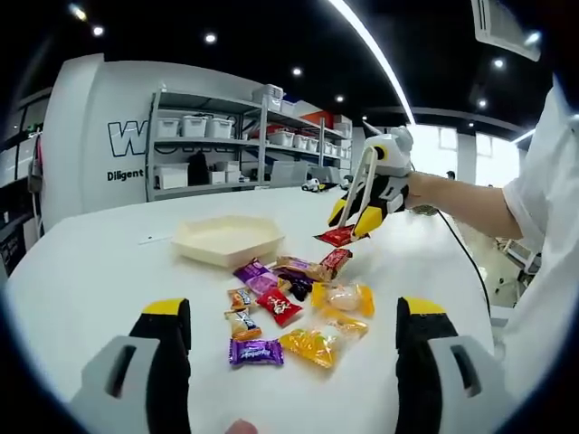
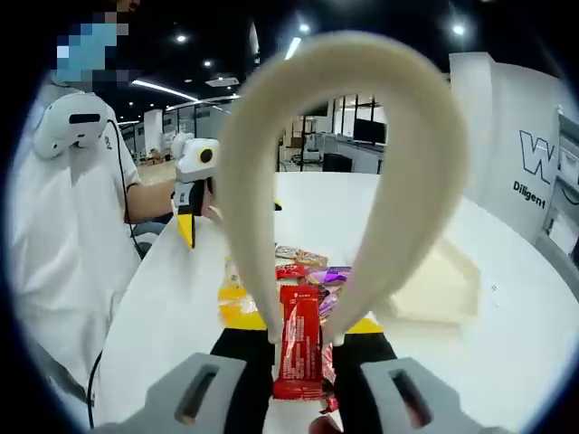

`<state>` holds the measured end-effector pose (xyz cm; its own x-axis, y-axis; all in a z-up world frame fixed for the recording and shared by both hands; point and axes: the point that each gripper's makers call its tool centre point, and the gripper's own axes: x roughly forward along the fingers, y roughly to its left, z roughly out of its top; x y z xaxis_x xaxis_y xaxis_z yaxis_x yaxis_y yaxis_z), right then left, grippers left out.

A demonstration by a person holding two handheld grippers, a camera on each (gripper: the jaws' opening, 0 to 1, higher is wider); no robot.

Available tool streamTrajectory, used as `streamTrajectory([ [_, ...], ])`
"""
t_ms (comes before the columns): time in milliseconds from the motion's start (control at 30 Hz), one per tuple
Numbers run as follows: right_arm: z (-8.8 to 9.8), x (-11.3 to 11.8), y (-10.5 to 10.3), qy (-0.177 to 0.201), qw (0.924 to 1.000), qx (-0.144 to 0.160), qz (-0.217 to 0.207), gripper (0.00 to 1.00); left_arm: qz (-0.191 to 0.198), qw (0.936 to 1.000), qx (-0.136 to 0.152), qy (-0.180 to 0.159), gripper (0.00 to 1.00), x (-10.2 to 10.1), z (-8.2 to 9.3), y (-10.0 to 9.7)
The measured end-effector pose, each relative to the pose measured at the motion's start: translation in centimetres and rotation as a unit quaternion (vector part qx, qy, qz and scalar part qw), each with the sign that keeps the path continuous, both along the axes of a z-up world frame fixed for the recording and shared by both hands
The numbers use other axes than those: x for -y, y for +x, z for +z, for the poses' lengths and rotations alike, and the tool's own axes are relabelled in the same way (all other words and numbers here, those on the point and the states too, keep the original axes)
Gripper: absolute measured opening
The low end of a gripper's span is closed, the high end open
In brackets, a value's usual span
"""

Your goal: Place the target food into the container with the food tongs after gripping and lifting it, then release it inside without dropping or visibly crushing the food.

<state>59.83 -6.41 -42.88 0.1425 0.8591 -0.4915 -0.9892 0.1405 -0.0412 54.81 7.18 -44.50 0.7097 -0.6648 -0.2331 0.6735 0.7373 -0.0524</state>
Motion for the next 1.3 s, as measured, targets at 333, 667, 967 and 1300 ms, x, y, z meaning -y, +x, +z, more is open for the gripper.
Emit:
streamTrajectory([
  [333, 1.5, -1.0, 1.4, -0.013, 0.9996, 0.013, 0.020, 0.19, 0.005, 1.0000, 0.001, 0.002, 0.92, -0.3, 0.1, 0.1],
  [667, 2.5, -2.2, 2.7, -0.023, 0.9988, 0.023, 0.038, 0.19, 0.009, 1.0000, 0.003, 0.002, 0.92, -0.5, 0.3, 0.2],
  [967, 2.7, -3.2, 3.7, -0.026, 0.9982, 0.025, 0.049, 0.19, 0.014, 0.9999, 0.005, 0.004, 0.92, -0.7, 0.6, 0.1],
  [1300, 3.0, -3.9, 5.1, -0.030, 0.9977, 0.026, 0.055, 0.19, 0.021, 0.9998, 0.006, 0.004, 0.92, -1.1, 0.7, 0.1],
])
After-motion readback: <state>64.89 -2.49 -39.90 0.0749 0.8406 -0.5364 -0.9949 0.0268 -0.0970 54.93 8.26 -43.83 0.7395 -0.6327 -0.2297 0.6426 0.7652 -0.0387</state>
